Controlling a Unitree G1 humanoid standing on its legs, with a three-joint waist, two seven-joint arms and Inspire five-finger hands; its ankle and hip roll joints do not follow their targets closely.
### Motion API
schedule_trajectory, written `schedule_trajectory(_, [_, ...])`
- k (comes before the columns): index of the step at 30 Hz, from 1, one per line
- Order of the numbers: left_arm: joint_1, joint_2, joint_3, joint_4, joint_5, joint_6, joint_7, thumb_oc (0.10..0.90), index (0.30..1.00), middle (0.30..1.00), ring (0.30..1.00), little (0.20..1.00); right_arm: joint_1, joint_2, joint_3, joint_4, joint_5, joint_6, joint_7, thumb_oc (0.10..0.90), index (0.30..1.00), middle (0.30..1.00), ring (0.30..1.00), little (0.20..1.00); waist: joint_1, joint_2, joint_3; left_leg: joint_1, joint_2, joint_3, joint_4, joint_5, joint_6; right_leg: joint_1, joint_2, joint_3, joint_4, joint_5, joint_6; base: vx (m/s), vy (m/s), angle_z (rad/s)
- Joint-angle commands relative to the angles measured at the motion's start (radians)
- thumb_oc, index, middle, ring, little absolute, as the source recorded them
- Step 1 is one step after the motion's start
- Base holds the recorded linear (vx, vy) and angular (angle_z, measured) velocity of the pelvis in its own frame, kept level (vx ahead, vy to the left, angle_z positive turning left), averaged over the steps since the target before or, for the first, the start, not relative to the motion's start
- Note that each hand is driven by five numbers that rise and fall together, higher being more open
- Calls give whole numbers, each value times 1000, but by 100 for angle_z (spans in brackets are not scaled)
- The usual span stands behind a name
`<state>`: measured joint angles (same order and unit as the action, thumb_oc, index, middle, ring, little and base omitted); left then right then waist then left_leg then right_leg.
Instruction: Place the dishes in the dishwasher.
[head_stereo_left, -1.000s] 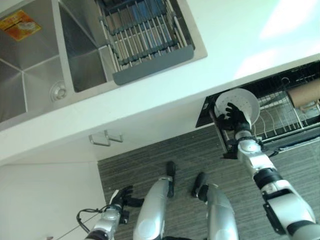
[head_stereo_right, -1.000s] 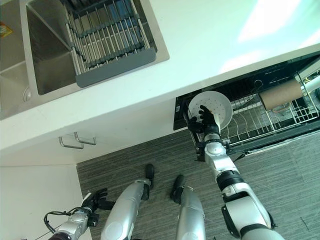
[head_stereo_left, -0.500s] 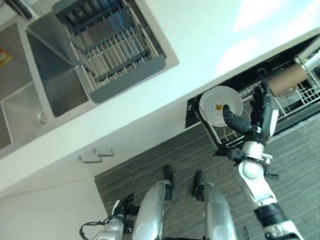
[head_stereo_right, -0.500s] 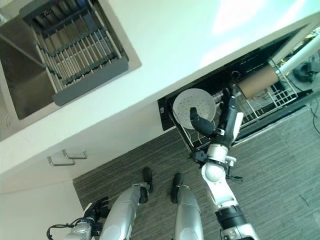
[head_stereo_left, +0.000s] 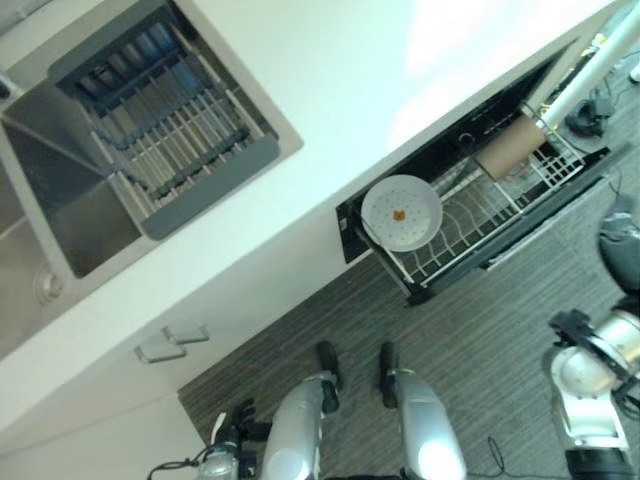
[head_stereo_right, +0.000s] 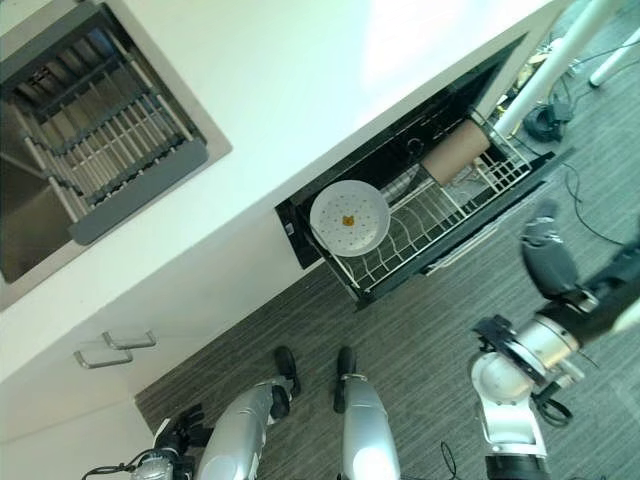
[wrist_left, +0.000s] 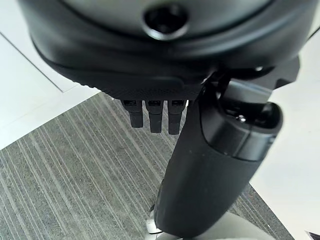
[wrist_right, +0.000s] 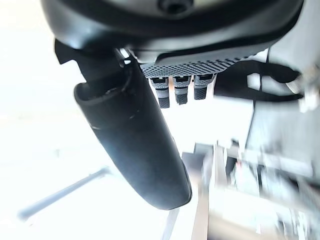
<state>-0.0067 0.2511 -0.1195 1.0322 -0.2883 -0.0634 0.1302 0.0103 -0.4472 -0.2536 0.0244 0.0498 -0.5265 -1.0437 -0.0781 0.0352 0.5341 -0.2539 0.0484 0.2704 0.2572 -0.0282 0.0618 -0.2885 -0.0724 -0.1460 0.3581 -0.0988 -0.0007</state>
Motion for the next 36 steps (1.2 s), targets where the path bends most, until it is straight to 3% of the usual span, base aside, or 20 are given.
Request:
schedule_trajectory(1, [67, 21, 19, 9, 16, 2, -18, 800, 900, 900, 900, 900, -44, -32, -115, -13, 15, -59, -175, 800, 900, 900, 900, 900, -9, 0, -31, 53, 0, -55, 43, -213, 10, 55, -5, -38, 78, -172, 22, -14, -25, -6])
schedule_trajectory(7, [39, 24, -16, 35, -13, 19, -9, 800, 900, 900, 900, 900, -14, -10, -177, 253, 175, -19, -134, 800, 900, 900, 900, 900, -8, 5, -48, 59, 5, -64, 43, -215, 2, 83, -1, -51, 48, -166, 19, -4, -15, -2])
schedule_trajectory(11, [26, 21, -48, 56, -35, 19, -7, 800, 900, 900, 900, 900, -32, -5, -127, 495, 245, -15, -49, 800, 900, 900, 900, 900, 9, 14, -57, 58, 5, -80, 43, -213, -3, 103, 1, -68, 28, -165, 12, 4, -18, 5])
schedule_trajectory(16, [19, 11, -80, 57, -59, 28, 3, 800, 900, 900, 900, 900, -71, -9, -22, 663, 218, 45, 34, 800, 900, 900, 900, 900, 31, 26, -57, 56, 1, -91, 43, -205, -6, 108, -8, -95, 44, -176, 2, 8, 0, 13])
schedule_trajectory(25, [22, 17, -98, 58, -90, 23, -5, 800, 900, 900, 900, 900, -208, -79, 191, 755, 20, 168, 95, 800, 900, 900, 900, 900, 95, 39, -31, 29, -25, -133, 43, -173, -5, 69, -39, -133, 179, -235, -23, 11, -3, 25])
schedule_trajectory(36, [47, 28, -82, 75, -72, 15, -30, 800, 900, 900, 900, 900, -352, -165, 275, 749, -35, 205, 165, 800, 900, 900, 900, 900, 166, 54, -15, -44, -53, -199, 43, -123, -16, 9, -66, -152, 307, -294, -48, 40, -17, 30])
